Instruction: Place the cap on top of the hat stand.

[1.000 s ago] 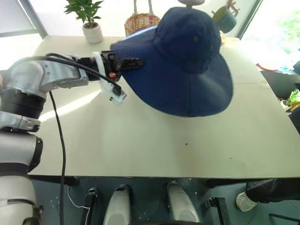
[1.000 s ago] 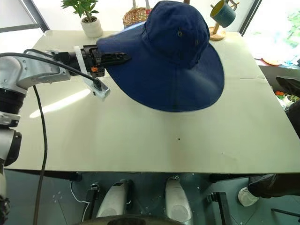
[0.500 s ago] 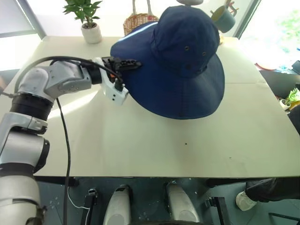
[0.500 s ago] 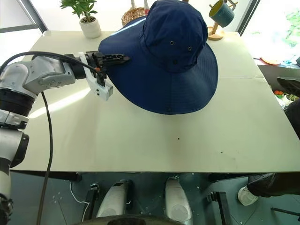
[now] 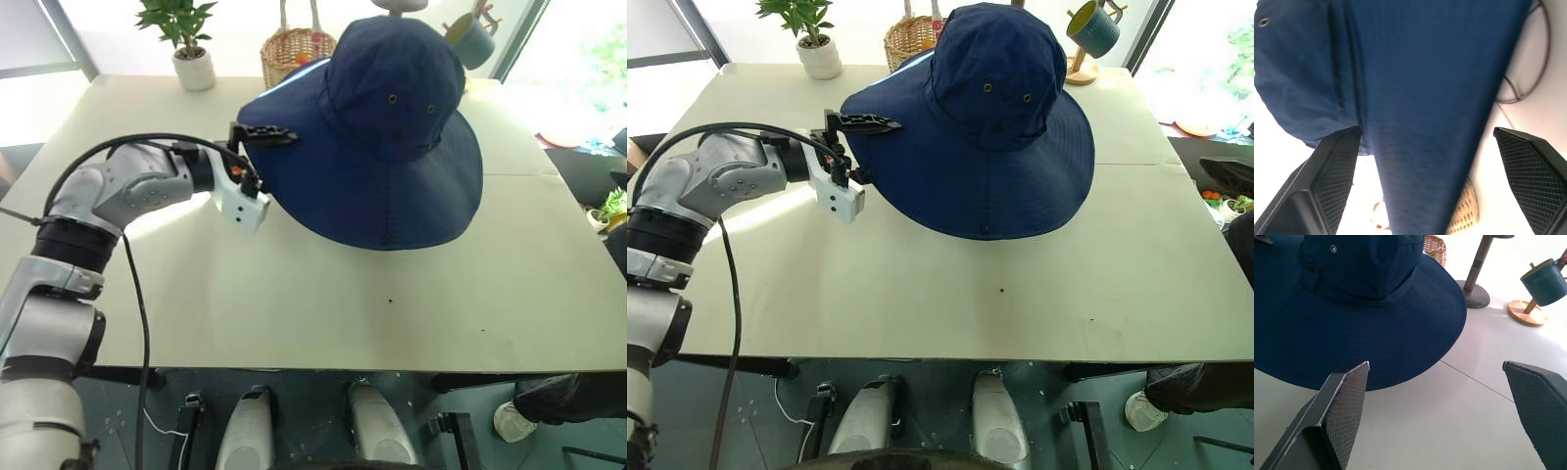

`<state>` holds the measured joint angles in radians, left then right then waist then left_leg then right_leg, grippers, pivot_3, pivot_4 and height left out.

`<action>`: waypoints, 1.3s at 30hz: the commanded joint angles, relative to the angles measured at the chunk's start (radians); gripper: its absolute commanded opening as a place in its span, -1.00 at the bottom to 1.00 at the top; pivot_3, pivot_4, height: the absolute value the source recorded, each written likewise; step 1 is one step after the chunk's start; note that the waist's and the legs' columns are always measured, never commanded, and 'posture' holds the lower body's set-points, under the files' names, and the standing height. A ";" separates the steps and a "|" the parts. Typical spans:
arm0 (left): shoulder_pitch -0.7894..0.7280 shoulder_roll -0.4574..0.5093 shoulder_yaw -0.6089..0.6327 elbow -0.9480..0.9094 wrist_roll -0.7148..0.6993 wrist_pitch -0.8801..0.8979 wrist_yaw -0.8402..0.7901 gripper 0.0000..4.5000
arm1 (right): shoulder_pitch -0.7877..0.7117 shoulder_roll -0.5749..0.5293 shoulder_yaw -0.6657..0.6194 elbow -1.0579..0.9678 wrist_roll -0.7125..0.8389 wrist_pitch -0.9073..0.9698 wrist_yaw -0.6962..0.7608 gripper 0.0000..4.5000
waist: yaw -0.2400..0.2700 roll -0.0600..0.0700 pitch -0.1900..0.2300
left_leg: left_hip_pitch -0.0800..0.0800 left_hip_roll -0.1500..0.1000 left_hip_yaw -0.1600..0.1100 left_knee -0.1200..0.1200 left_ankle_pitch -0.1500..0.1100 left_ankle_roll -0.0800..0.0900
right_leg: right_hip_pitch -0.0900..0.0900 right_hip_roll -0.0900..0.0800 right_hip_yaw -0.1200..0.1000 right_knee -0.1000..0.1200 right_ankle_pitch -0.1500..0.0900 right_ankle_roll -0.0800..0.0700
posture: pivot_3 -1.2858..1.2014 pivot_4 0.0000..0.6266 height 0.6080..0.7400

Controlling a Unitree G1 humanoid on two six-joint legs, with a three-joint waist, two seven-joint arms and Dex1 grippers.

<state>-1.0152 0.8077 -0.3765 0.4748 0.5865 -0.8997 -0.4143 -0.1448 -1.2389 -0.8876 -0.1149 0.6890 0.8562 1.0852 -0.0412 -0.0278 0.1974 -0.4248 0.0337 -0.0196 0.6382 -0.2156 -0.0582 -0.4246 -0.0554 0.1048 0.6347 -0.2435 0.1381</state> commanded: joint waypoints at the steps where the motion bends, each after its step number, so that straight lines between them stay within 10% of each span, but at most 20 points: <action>1: -0.011 -0.003 0.031 -0.022 -0.002 0.001 0.008 0.99 | -0.024 -0.027 -0.016 -0.005 -0.005 -0.021 -0.001 1.00 | 0.000 0.000 0.000 | 0.000 0.000 0.000 0.000 0.000 0.000 | 0.000 0.000 0.000 0.000 0.000 0.000 | 0.03 -0.52 1.00; 5: -0.003 -0.007 0.034 -0.016 -0.036 -0.005 -0.008 0.64 | -0.027 -0.028 -0.015 -0.003 -0.007 -0.025 0.001 1.00 | 0.000 0.000 0.000 | 0.000 0.000 0.000 0.000 0.000 0.000 | 0.000 0.000 0.000 0.000 0.000 0.000 | 0.03 -0.52 1.00; 12: 0.051 -0.048 0.059 -0.067 -0.195 0.094 -0.109 -0.97 | -0.040 -0.040 -0.011 0.007 -0.013 -0.027 0.011 1.00 | 0.000 0.001 0.000 | 0.000 0.000 0.000 0.001 0.000 0.000 | 0.000 0.000 0.000 0.001 0.000 0.000 | 0.03 -0.52 1.00; 33: 0.215 -0.080 0.164 -0.319 -0.351 0.396 -0.258 -0.97 | -0.057 -0.059 0.025 0.041 -0.035 -0.060 0.040 1.00 | -0.001 0.001 -0.001 | 0.000 0.000 0.000 0.008 0.000 0.001 | 0.000 0.000 0.000 0.009 0.000 0.000 | 0.03 -0.52 1.00; 39: 0.228 -0.083 0.173 -0.333 -0.346 0.399 -0.260 0.07 | -0.072 -0.058 0.039 0.047 -0.038 -0.066 0.044 1.00 | -0.002 0.001 -0.001 | 0.000 0.000 0.000 0.008 -0.001 0.001 | 0.000 0.000 0.000 0.009 0.000 0.000 | 0.03 -0.52 1.00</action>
<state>-0.7827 0.7157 -0.2397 0.1756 0.2506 -0.5024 -0.6758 -0.2013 -1.2738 -0.8334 -0.0644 0.6503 0.8048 1.1257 -0.0427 -0.0268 0.1969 -0.4247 0.0336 -0.0198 0.6465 -0.2162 -0.0573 -0.4245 -0.0554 0.1051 0.6434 -0.2439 0.1379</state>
